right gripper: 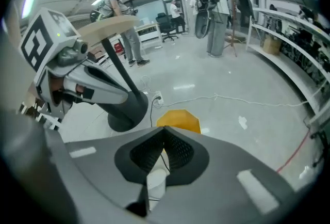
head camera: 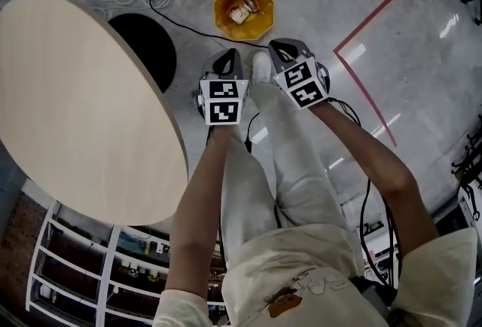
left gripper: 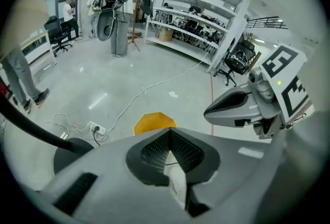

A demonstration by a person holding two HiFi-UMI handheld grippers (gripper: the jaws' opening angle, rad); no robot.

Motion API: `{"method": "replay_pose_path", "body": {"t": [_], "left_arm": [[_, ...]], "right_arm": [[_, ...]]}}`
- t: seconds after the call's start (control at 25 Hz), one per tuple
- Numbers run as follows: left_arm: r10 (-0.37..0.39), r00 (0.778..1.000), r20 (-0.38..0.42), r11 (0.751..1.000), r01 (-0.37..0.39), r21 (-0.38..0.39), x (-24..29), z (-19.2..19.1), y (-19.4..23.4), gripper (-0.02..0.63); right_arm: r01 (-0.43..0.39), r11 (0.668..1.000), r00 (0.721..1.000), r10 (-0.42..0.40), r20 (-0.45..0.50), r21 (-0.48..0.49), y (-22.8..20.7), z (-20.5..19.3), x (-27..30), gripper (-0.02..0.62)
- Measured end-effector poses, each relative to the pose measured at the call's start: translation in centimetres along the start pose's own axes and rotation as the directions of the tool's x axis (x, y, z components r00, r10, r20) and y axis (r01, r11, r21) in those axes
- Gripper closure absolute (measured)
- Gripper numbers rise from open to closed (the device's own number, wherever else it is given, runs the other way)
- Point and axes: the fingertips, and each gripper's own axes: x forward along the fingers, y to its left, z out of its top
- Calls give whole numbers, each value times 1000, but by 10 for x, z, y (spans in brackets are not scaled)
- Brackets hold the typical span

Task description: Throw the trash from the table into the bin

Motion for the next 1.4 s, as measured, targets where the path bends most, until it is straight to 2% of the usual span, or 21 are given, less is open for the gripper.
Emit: {"method": "replay_pose_path", "body": {"t": [0.16, 0.48, 0.64, 0.8, 0.96, 1.08, 1.24, 1.32, 1.4], "left_arm": [[3, 999, 33, 1000, -3, 5, -50, 16, -21, 600], [17, 997, 77, 1000, -16, -15, -129, 27, -48, 600], [16, 993, 115, 999, -10, -52, -182, 20, -68, 600], [14, 980, 200, 997, 2, -82, -241, 18, -81, 600], [45, 954, 296, 993, -12, -114, -303, 21, -73, 600], [56, 947, 317, 993, -19, -117, -355, 3, -67, 600], [130, 925, 357, 988, -89, -129, -429, -25, -45, 600], [168, 912, 374, 981, -118, -153, -457, -35, -33, 600], [184, 914, 361, 974, -118, -195, -476, -47, -26, 600]], "right_arm": [[-51, 992, 999, 50, -5, -112, 18, 12, -47, 589], [-69, 987, 995, 78, 57, -146, 51, 51, -126, 589], [-118, 973, 989, 133, 69, -197, 97, 58, -170, 589], [-167, 970, 975, 189, 115, -178, 152, 74, -212, 589], [-177, 967, 957, 213, 199, -184, 204, 111, -241, 589], [-150, 961, 940, 211, 267, -231, 243, 135, -262, 589], [-161, 955, 913, 240, 330, -251, 288, 167, -275, 589], [-143, 951, 902, 239, 359, -274, 307, 189, -281, 589], [-125, 956, 901, 221, 372, -266, 325, 202, -287, 589]]}}
